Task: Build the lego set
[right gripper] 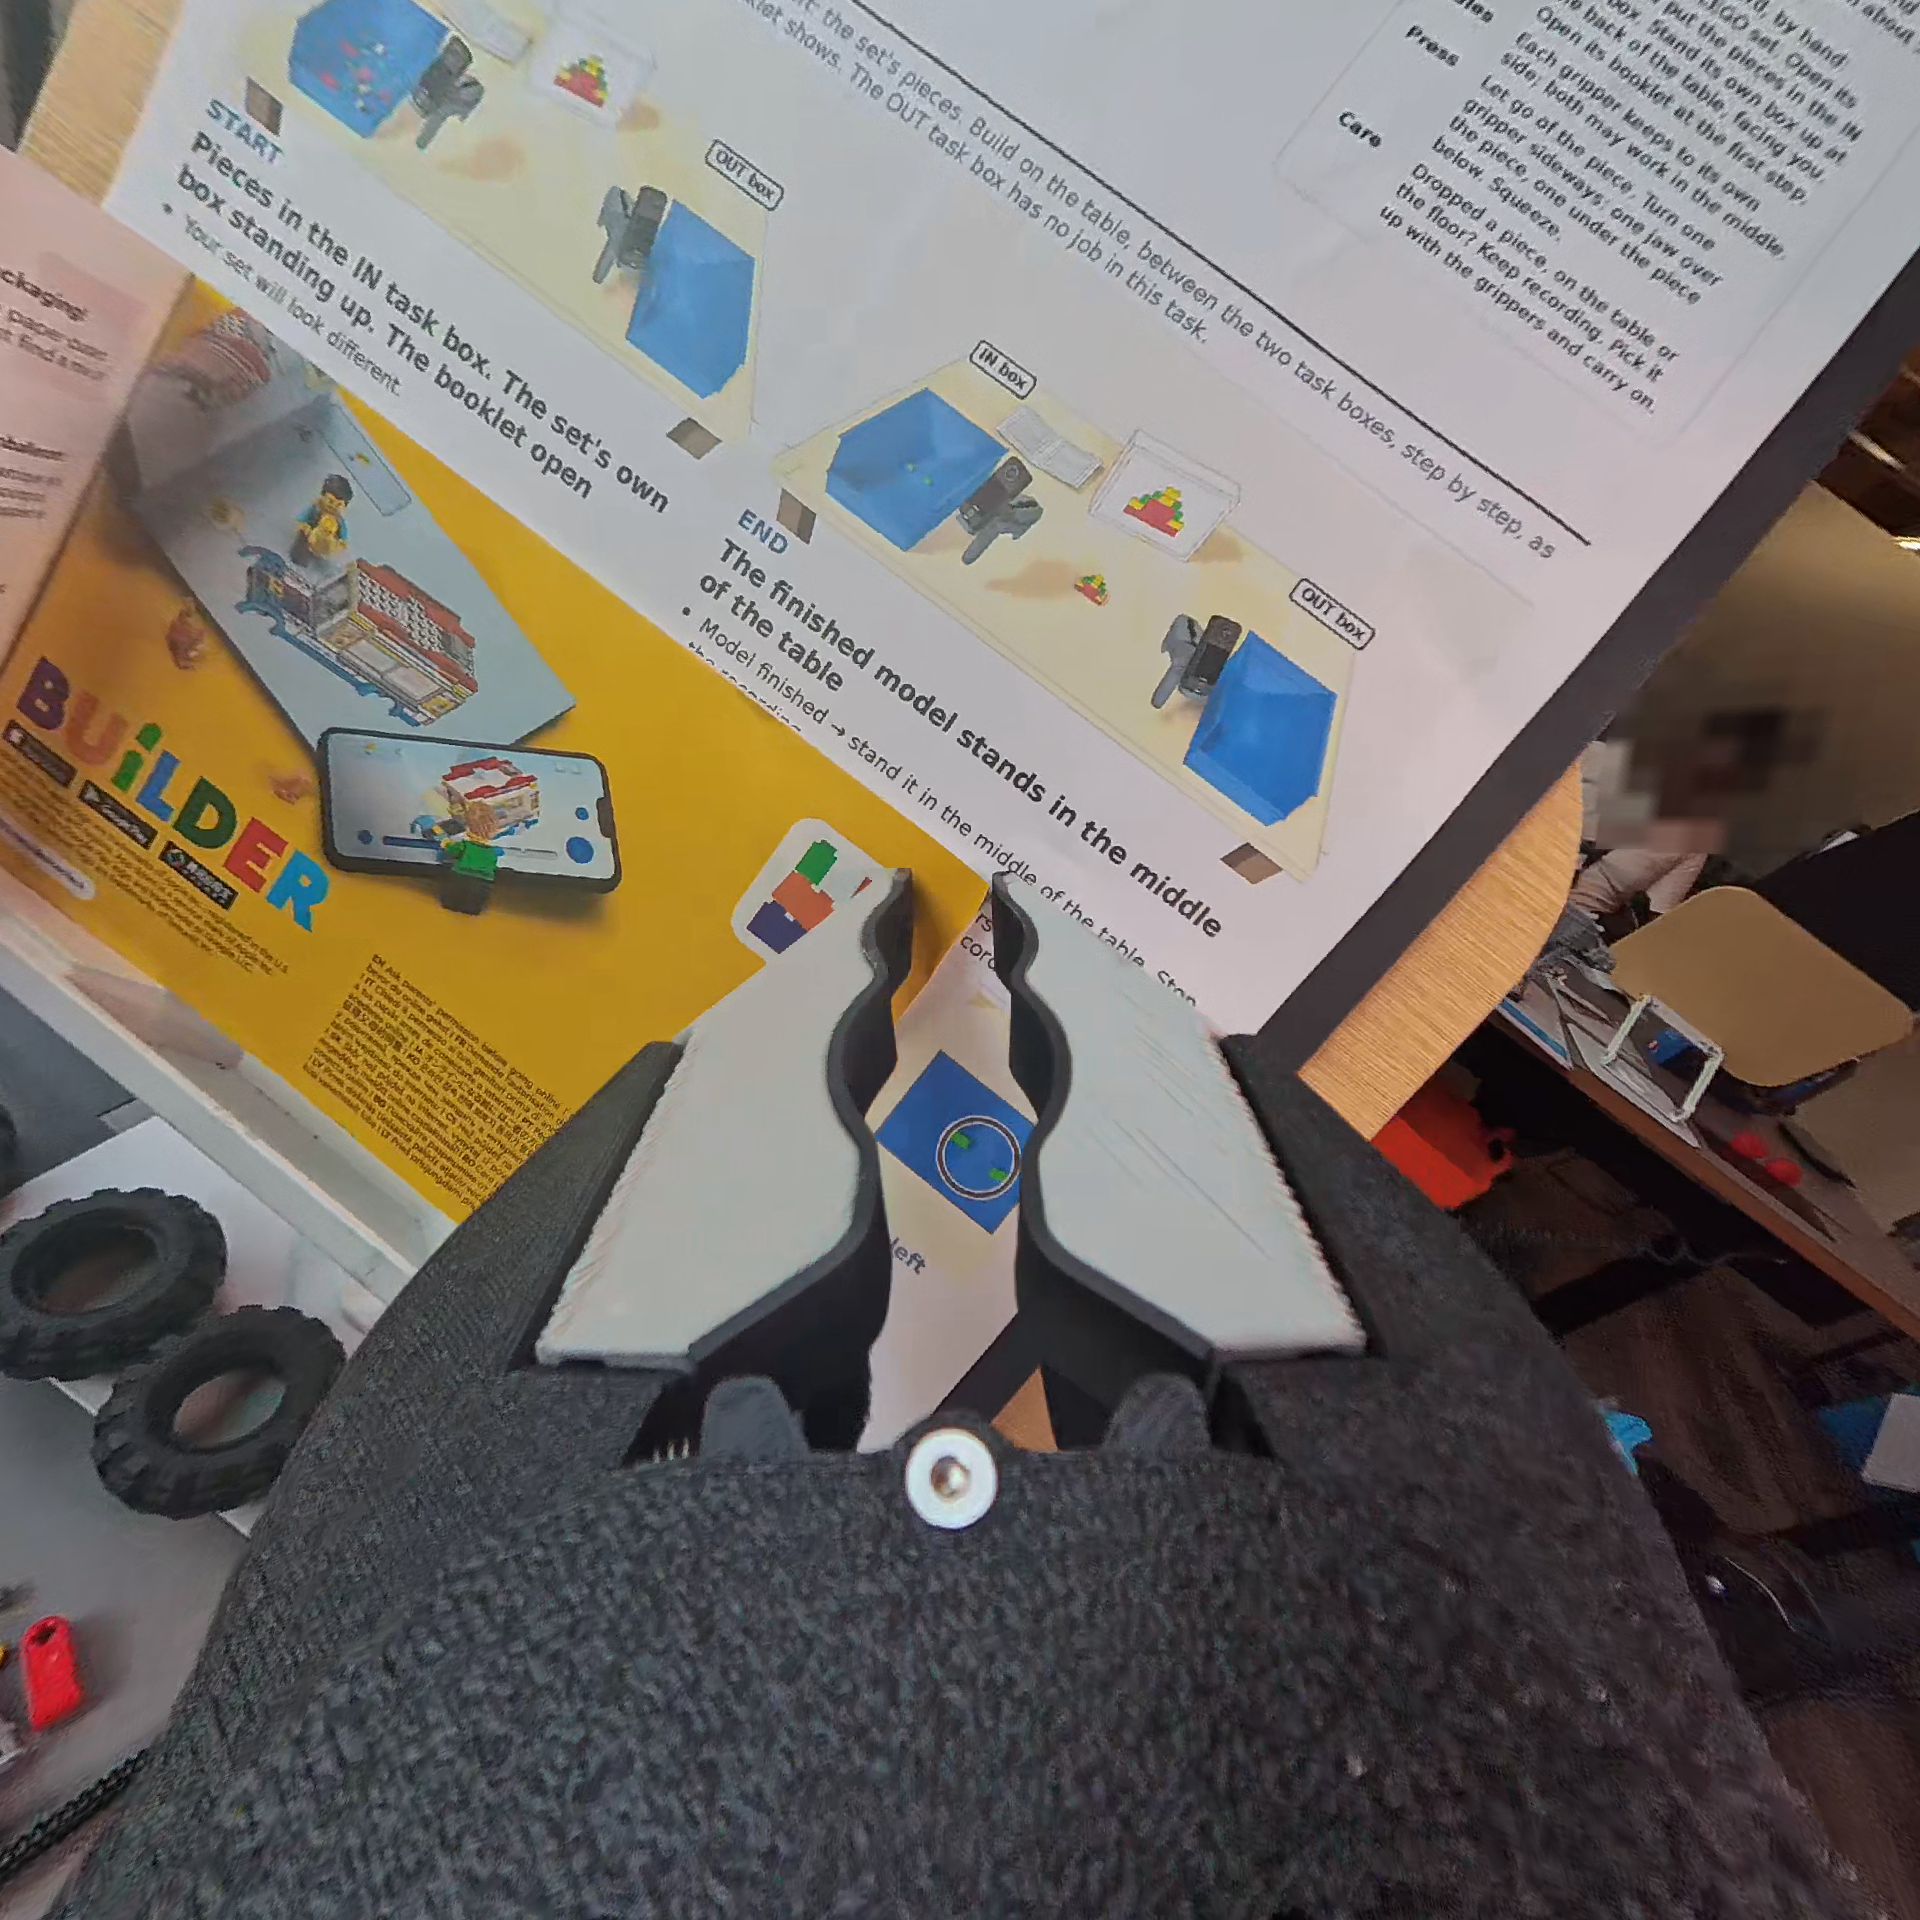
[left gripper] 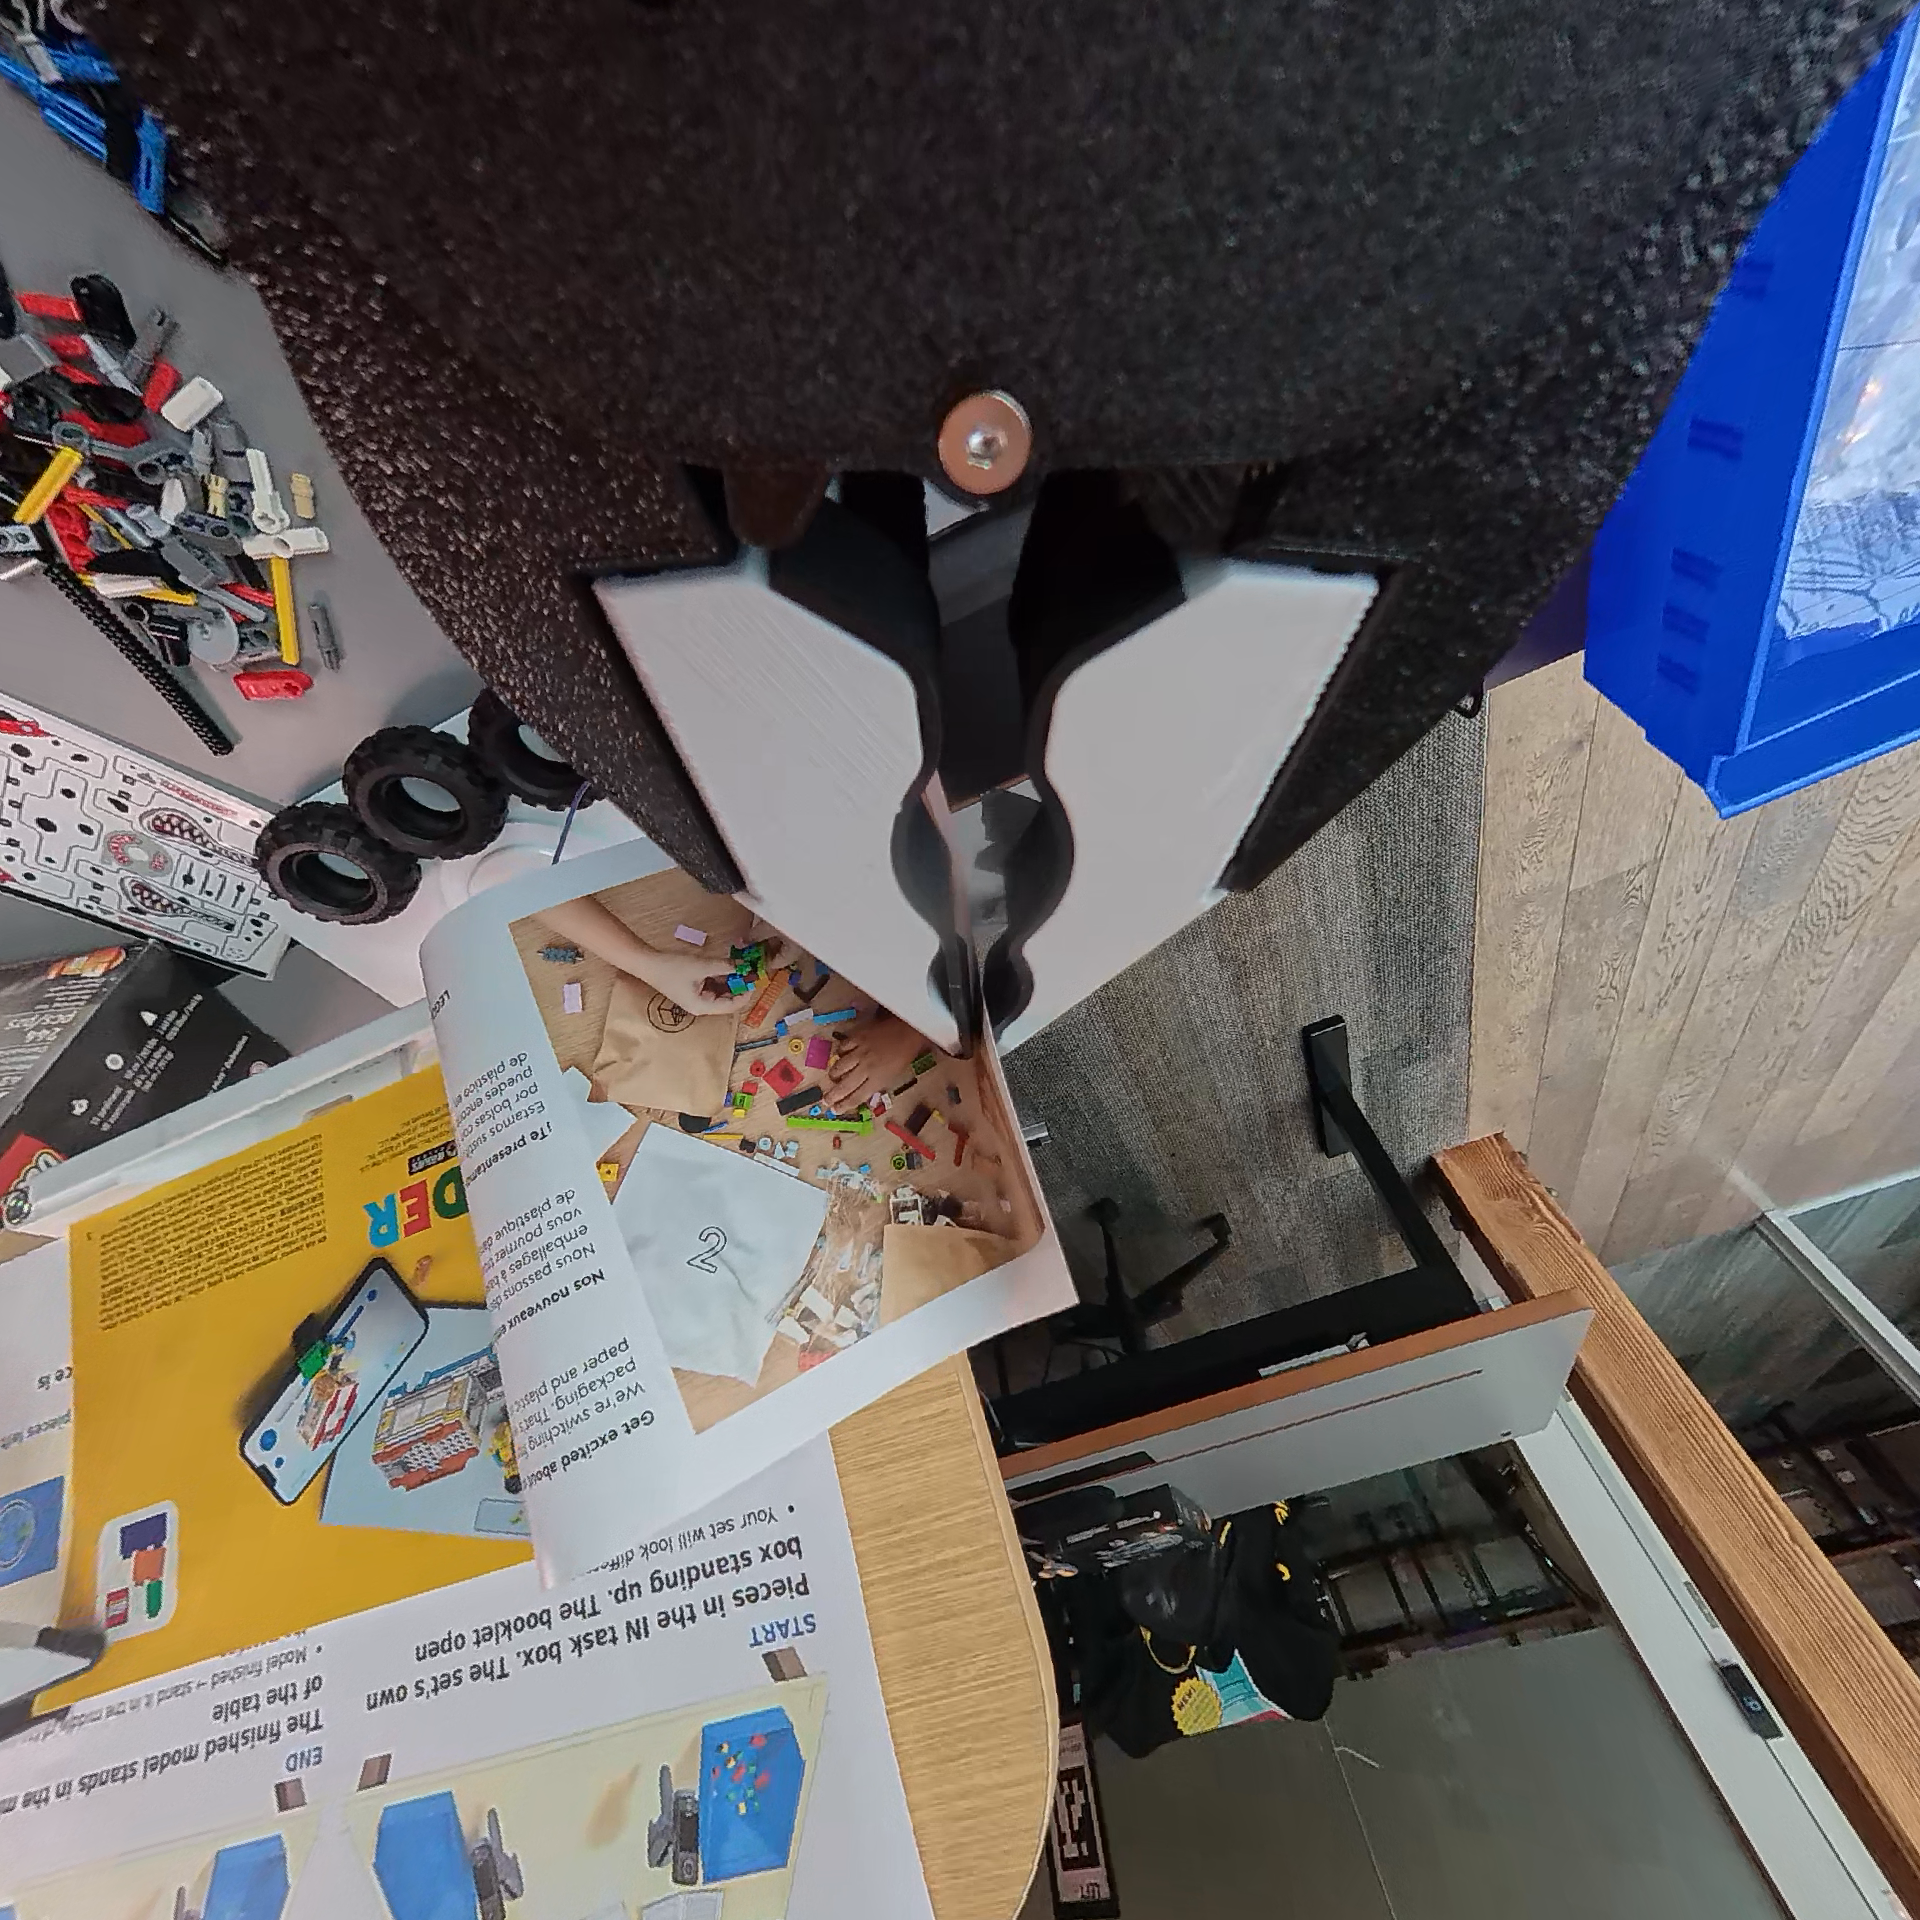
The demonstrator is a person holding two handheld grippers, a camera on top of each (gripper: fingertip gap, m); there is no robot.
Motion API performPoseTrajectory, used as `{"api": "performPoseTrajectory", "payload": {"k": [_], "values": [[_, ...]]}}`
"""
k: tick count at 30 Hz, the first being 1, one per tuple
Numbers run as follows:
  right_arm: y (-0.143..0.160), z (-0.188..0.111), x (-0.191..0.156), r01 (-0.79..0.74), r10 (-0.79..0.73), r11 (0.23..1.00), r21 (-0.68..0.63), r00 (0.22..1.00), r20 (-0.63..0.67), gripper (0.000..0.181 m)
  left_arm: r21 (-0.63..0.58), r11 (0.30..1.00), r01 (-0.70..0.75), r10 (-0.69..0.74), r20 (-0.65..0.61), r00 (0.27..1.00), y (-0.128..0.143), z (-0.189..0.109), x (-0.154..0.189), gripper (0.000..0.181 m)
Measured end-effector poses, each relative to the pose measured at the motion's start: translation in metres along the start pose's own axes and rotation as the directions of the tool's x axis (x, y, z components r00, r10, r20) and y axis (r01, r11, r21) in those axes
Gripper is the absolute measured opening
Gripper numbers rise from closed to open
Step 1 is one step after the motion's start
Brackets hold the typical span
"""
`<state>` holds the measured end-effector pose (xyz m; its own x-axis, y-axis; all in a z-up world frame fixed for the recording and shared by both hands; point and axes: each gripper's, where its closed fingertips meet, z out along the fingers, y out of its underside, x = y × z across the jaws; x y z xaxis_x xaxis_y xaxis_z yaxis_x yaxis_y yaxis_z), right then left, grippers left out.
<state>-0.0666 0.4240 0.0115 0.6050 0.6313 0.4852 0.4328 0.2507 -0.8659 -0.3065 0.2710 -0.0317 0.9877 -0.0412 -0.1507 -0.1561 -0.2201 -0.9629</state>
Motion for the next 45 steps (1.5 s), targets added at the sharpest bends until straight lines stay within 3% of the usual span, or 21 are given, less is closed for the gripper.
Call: {"api": "performPoseTrajectory", "payload": {"k": [8,15,26,29,32,35,38,41,43,45], "values": [[-0.004,-0.010,-0.002,0.031,-0.032,0.999,0.035,0.999,0.019,0.001,0.003,1.000,0.003,-0.003,-0.002,1.000,0.001,-0.001,-0.002,0.001],[0.005,-0.018,0.032,-0.002,0.003,1.000,0.008,1.000,-0.013,0.000,0.012,1.000,-0.011,0.011,0.013,1.000,-0.004,0.006,-0.005,0.000],[0.034,-0.031,0.055,-0.009,0.008,1.000,-0.014,0.994,-0.111,0.001,-0.046,0.976,-0.212,0.215,0.067,0.974,0.004,0.047,-0.007,0.006],[0.028,-0.039,0.057,-0.053,0.055,0.998,0.019,0.989,-0.137,0.022,-0.032,0.991,-0.131,0.133,0.048,0.990,0.005,0.046,-0.006,0.026],[0.021,-0.056,0.048,-0.102,0.111,0.992,0.074,0.985,-0.133,0.036,0.006,0.999,0.048,-0.048,0.057,0.997,-0.001,0.032,-0.019,0.038],[0.025,-0.068,0.022,-0.102,0.112,0.990,0.098,0.987,-0.112,0.043,0.161,0.965,0.205,-0.224,0.110,0.968,-0.028,0.002,-0.034,0.042],[0.044,-0.061,-0.004,-0.119,0.126,0.991,0.062,0.985,-0.117,0.065,0.266,0.927,0.266,-0.278,0.010,0.960,-0.056,-0.019,-0.005,0.042],[0.061,-0.040,-0.027,-0.161,0.161,0.987,0.005,0.980,-0.119,0.094,0.265,0.932,0.248,-0.225,-0.114,0.968,-0.065,-0.023,0.053,0.041],[0.069,-0.027,-0.031,-0.185,0.179,0.982,-0.024,0.971,-0.159,0.101,0.243,0.947,0.208,-0.167,-0.179,0.969,-0.061,-0.020,0.091,0.039],[0.069,-0.023,-0.033,-0.193,0.186,0.981,-0.015,0.963,-0.196,0.097,0.214,0.964,0.158,-0.111,-0.215,0.970,-0.051,-0.015,0.119,0.038]]}}
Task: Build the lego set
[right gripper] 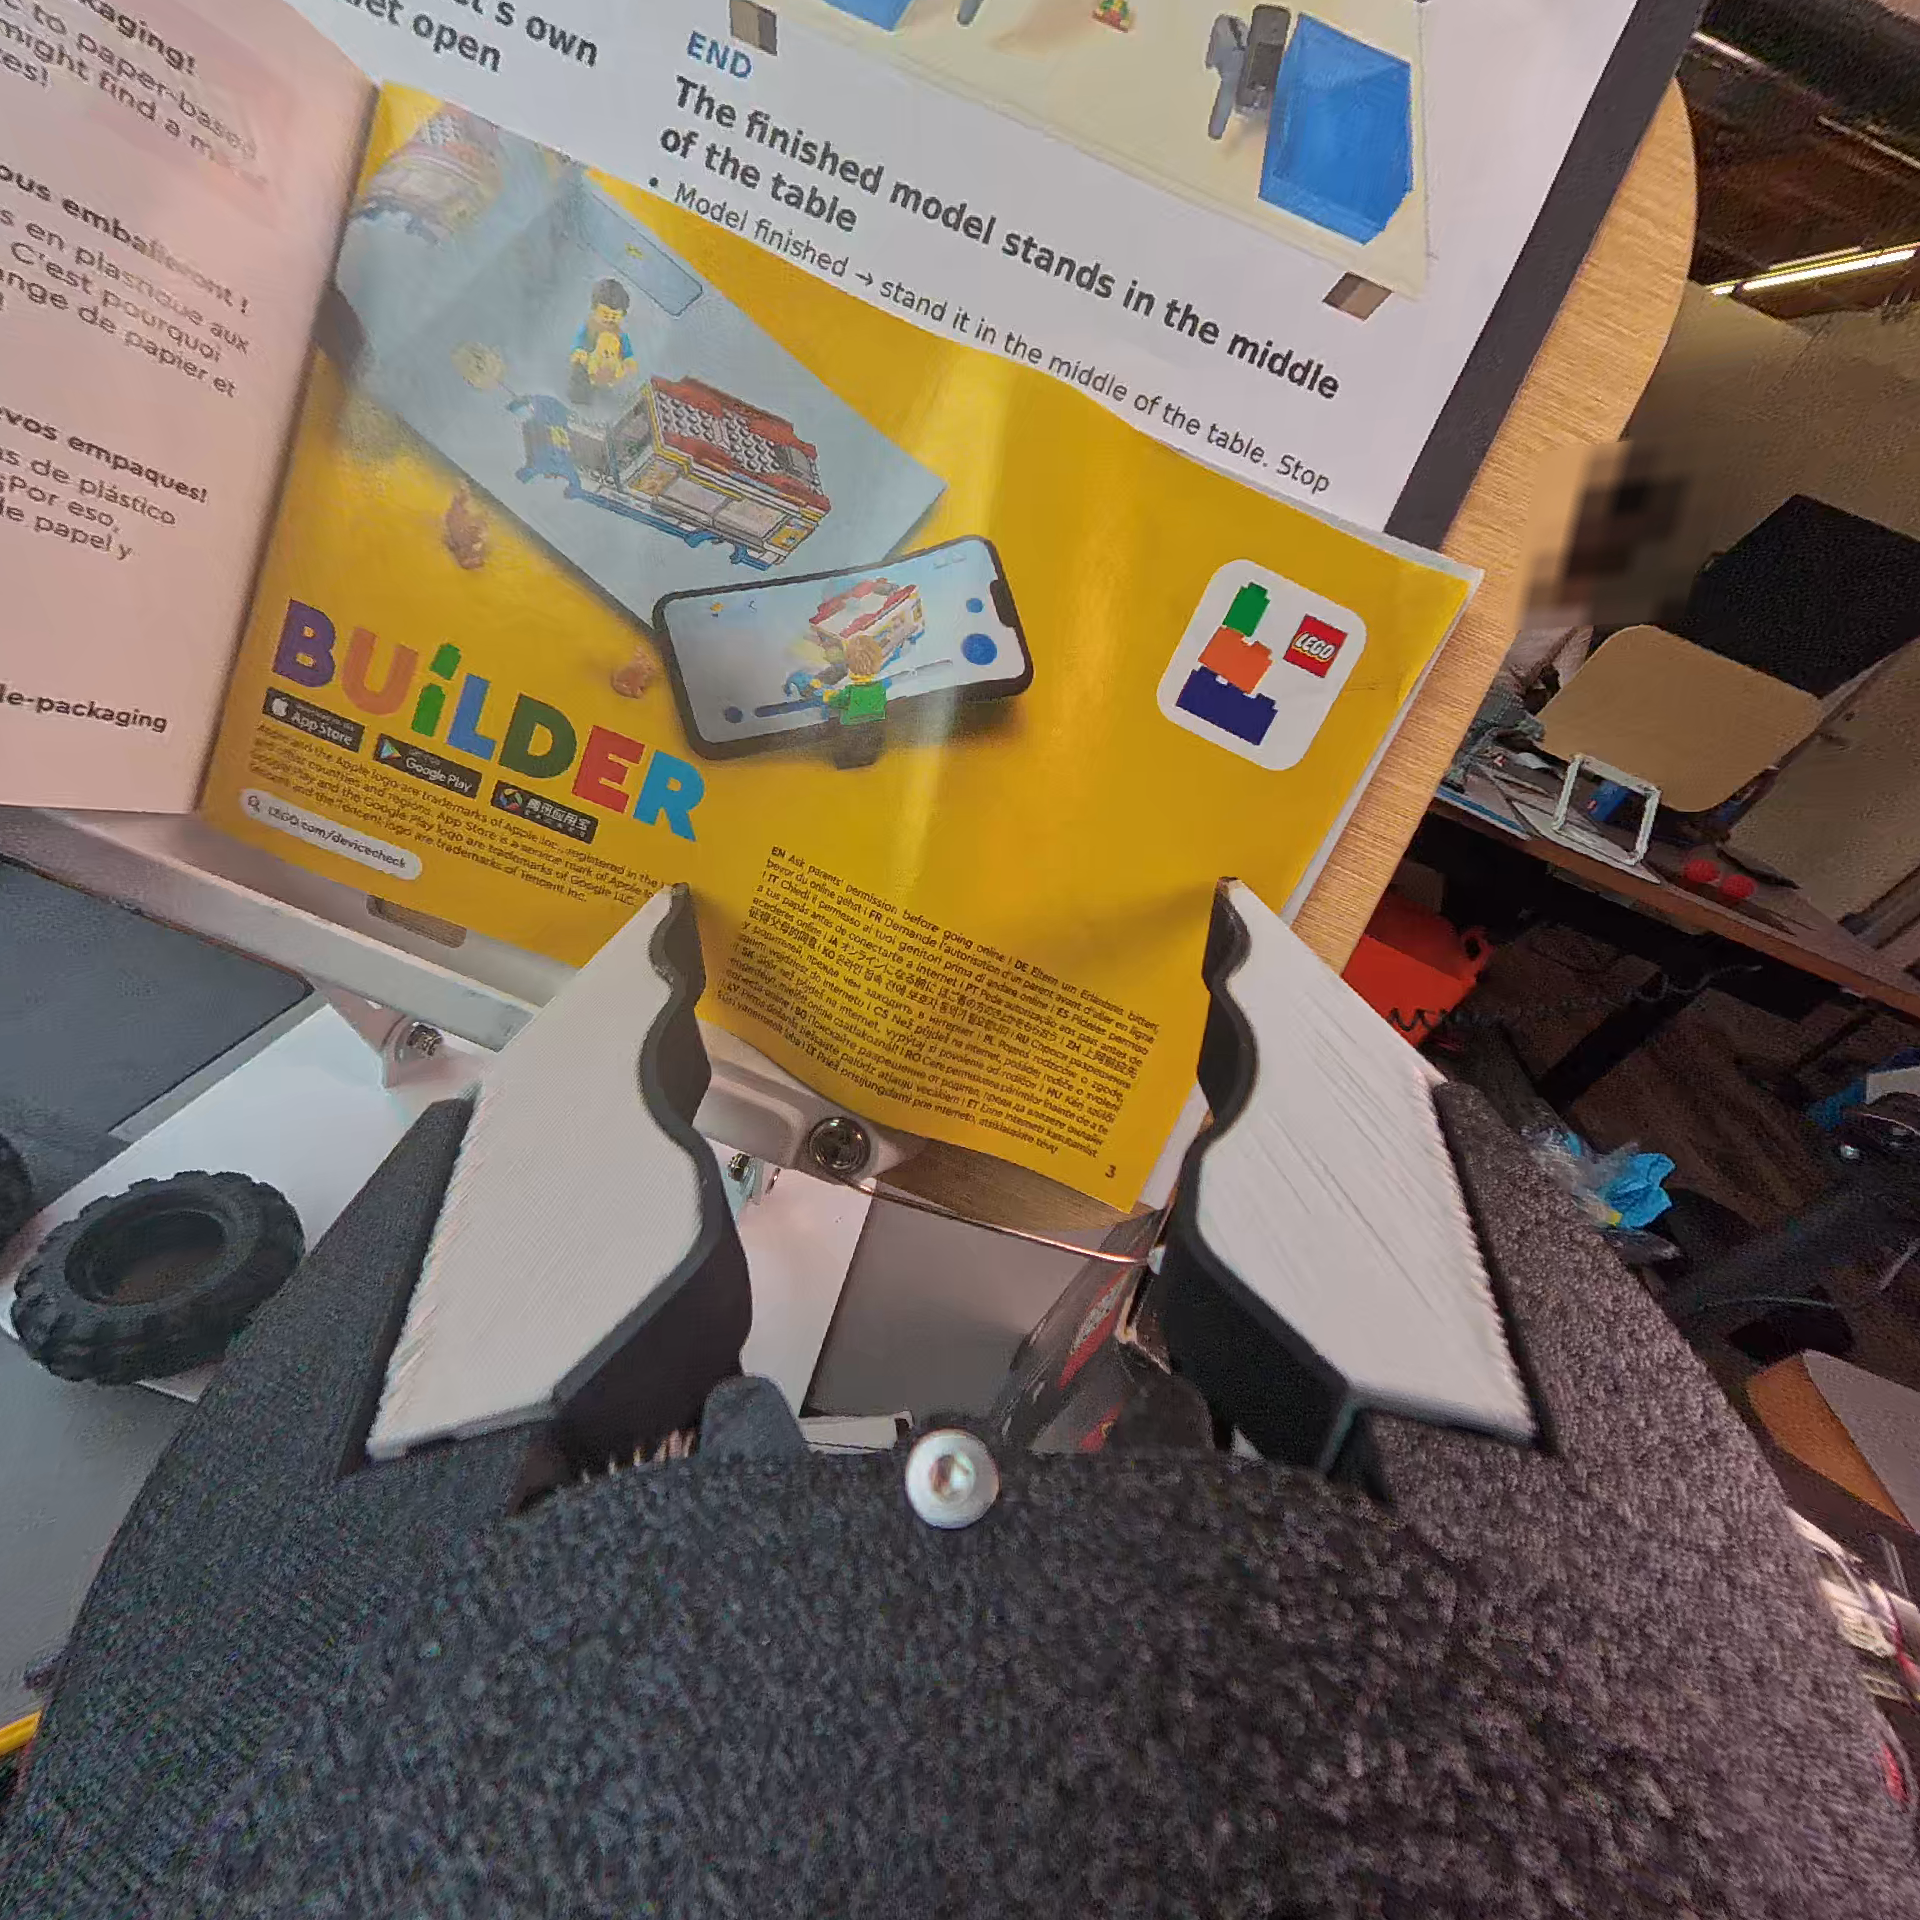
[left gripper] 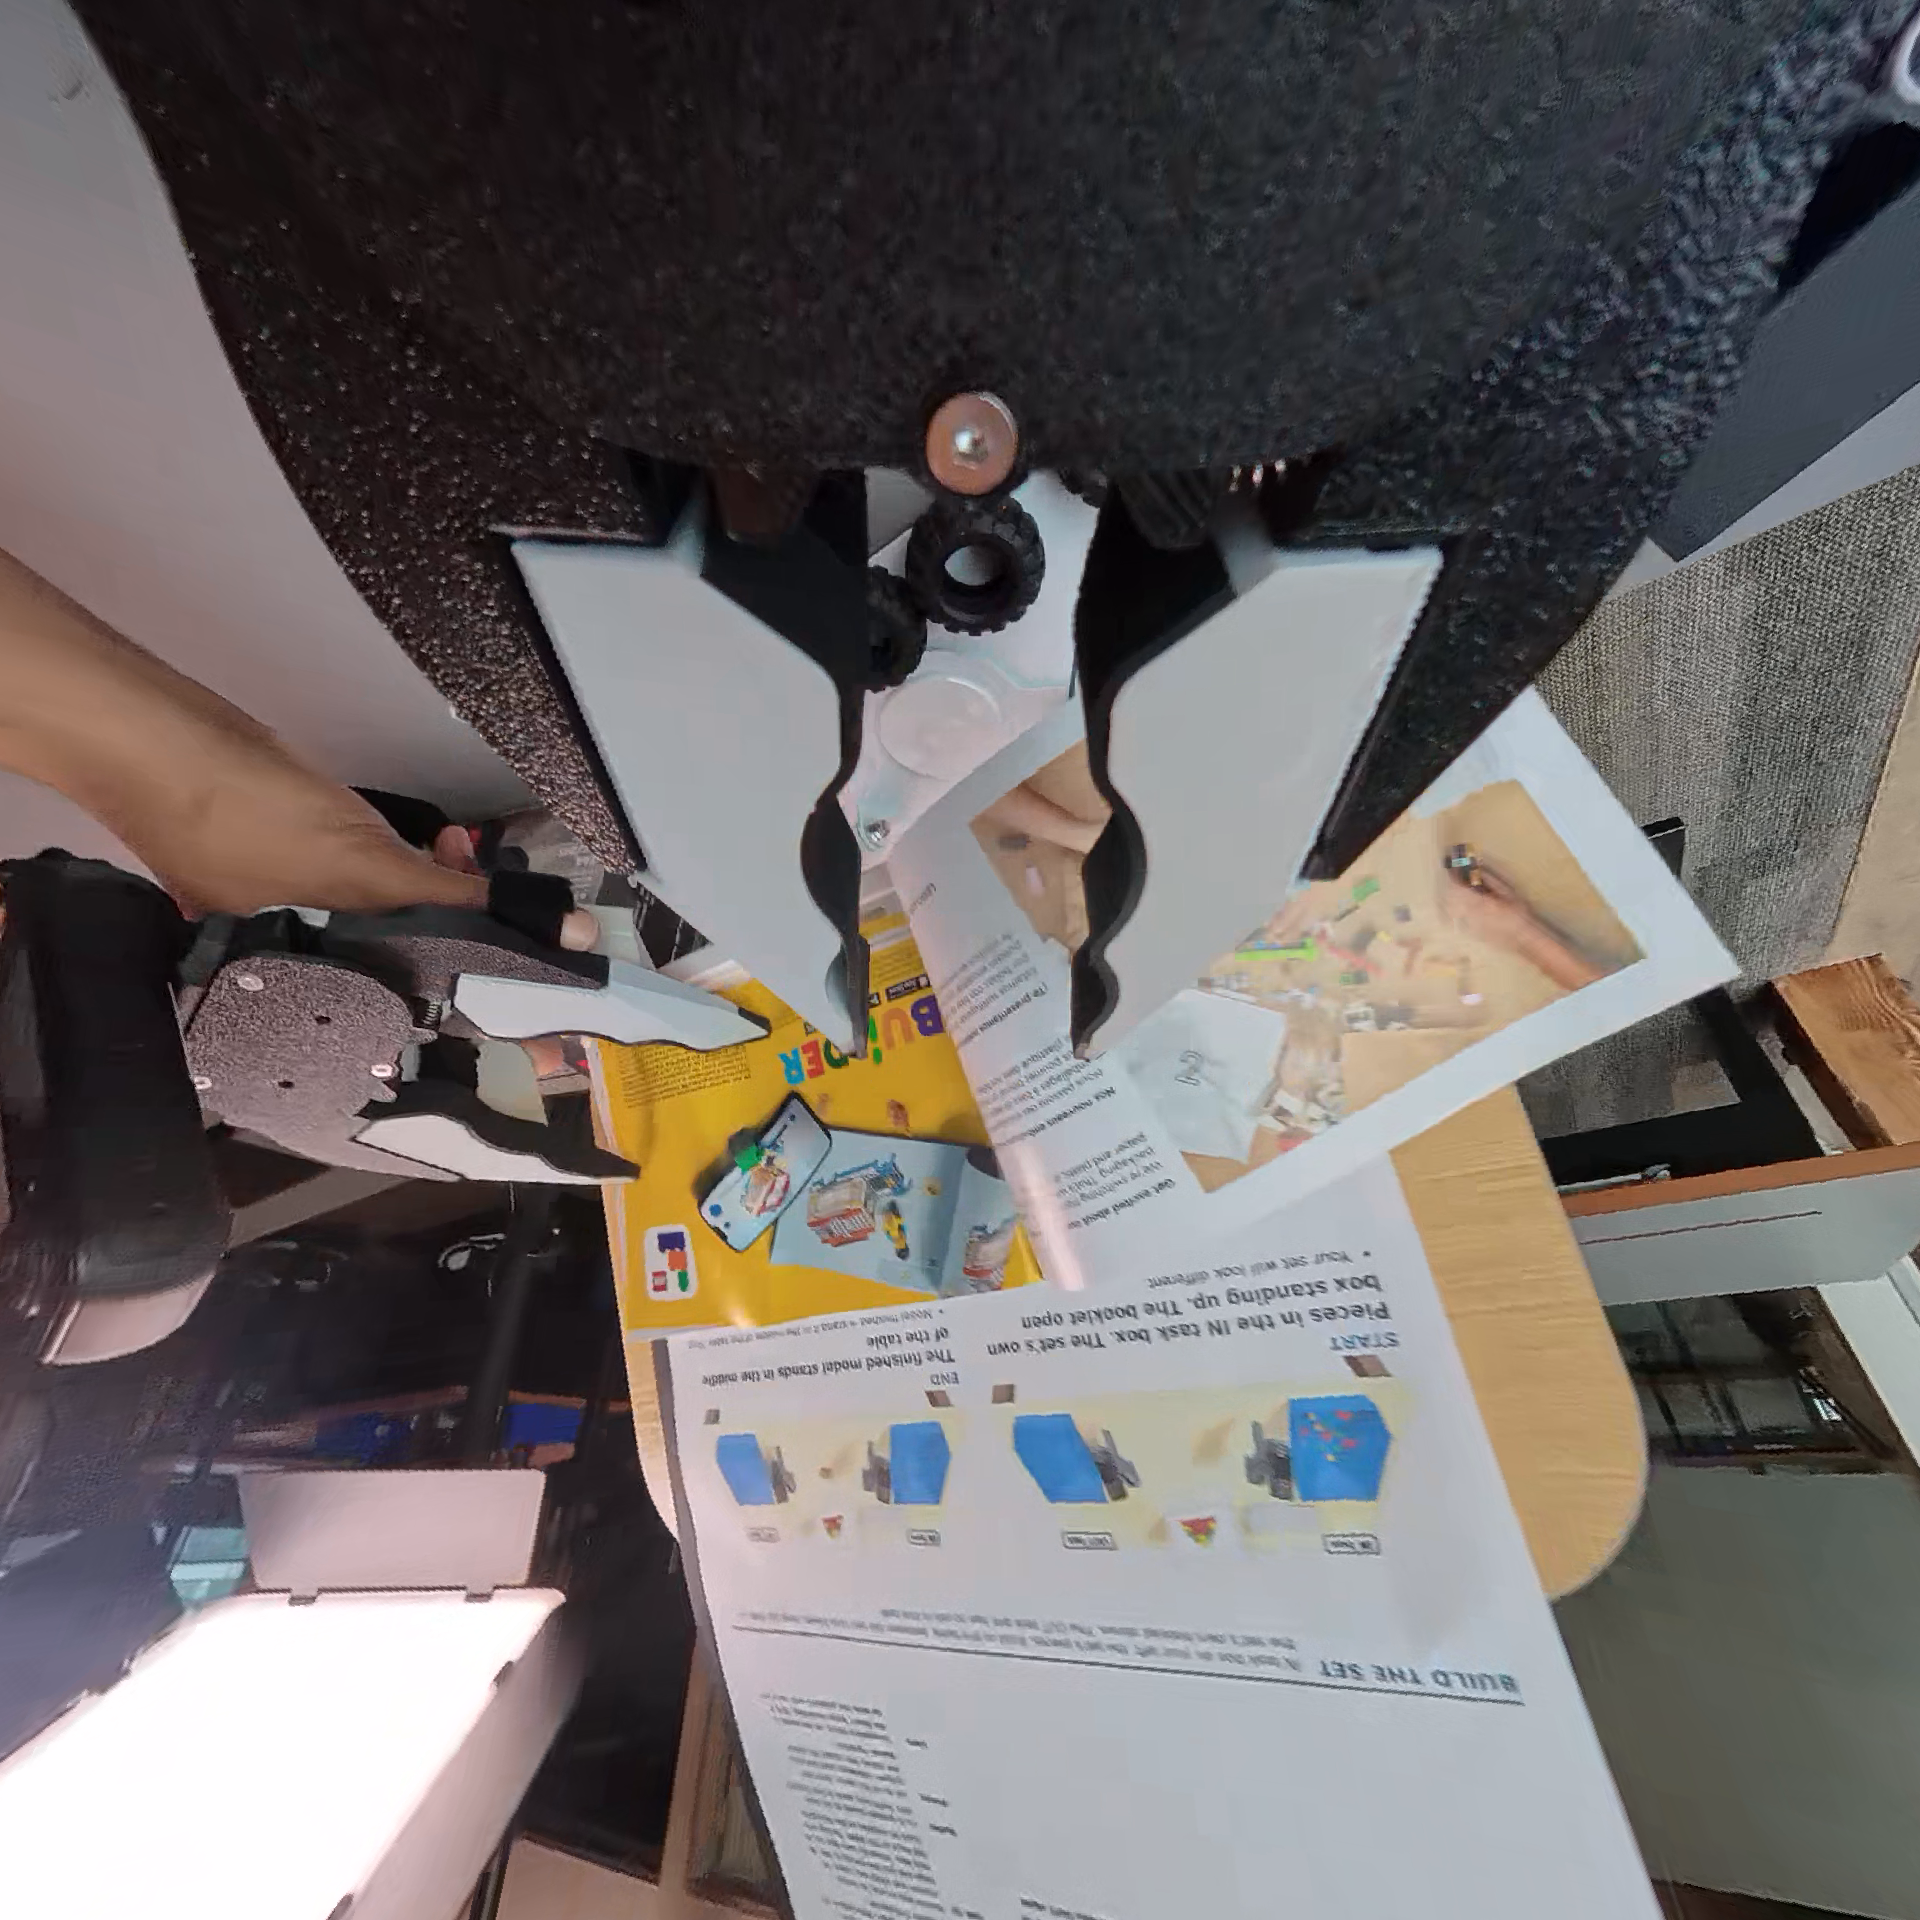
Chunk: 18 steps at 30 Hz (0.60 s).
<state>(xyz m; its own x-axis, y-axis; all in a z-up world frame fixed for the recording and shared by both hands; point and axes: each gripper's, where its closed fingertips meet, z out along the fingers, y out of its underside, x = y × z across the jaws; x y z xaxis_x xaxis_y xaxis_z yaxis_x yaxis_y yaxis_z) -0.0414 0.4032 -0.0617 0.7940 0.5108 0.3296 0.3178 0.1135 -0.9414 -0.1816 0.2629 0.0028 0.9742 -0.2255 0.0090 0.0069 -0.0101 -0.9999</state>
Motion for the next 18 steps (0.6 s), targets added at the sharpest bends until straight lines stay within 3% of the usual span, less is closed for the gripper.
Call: {"api": "performPoseTrajectory", "payload": {"k": [5,9,12,15,18], "values": [[-0.003,-0.003,-0.018,0.037,-0.037,0.999,0.016,0.999,-0.006,0.057,-0.120,0.992,-0.031,0.027,-0.035,0.999,0.040,0.022,0.014,0.038],[-0.012,-0.014,-0.028,0.087,-0.089,0.992,0.086,0.996,0.021,0.015,-0.120,0.993,0.019,-0.031,-0.099,0.995,0.045,0.026,0.024,0.040],[-0.028,-0.030,-0.040,0.162,-0.168,0.968,0.192,0.986,0.013,0.011,-0.093,0.990,0.107,-0.126,-0.235,0.964,0.034,0.022,0.048,0.049],[-0.046,-0.051,-0.070,0.267,-0.294,0.906,0.328,0.955,0.034,0.012,-0.105,0.957,0.270,-0.290,-0.389,0.875,0.017,0.018,0.074,0.059],[-0.058,-0.072,-0.107,0.401,-0.463,0.803,0.441,0.886,0.037,0.018,-0.123,0.942,0.312,-0.335,-0.395,0.856,0.012,0.020,0.077,0.054]]}}
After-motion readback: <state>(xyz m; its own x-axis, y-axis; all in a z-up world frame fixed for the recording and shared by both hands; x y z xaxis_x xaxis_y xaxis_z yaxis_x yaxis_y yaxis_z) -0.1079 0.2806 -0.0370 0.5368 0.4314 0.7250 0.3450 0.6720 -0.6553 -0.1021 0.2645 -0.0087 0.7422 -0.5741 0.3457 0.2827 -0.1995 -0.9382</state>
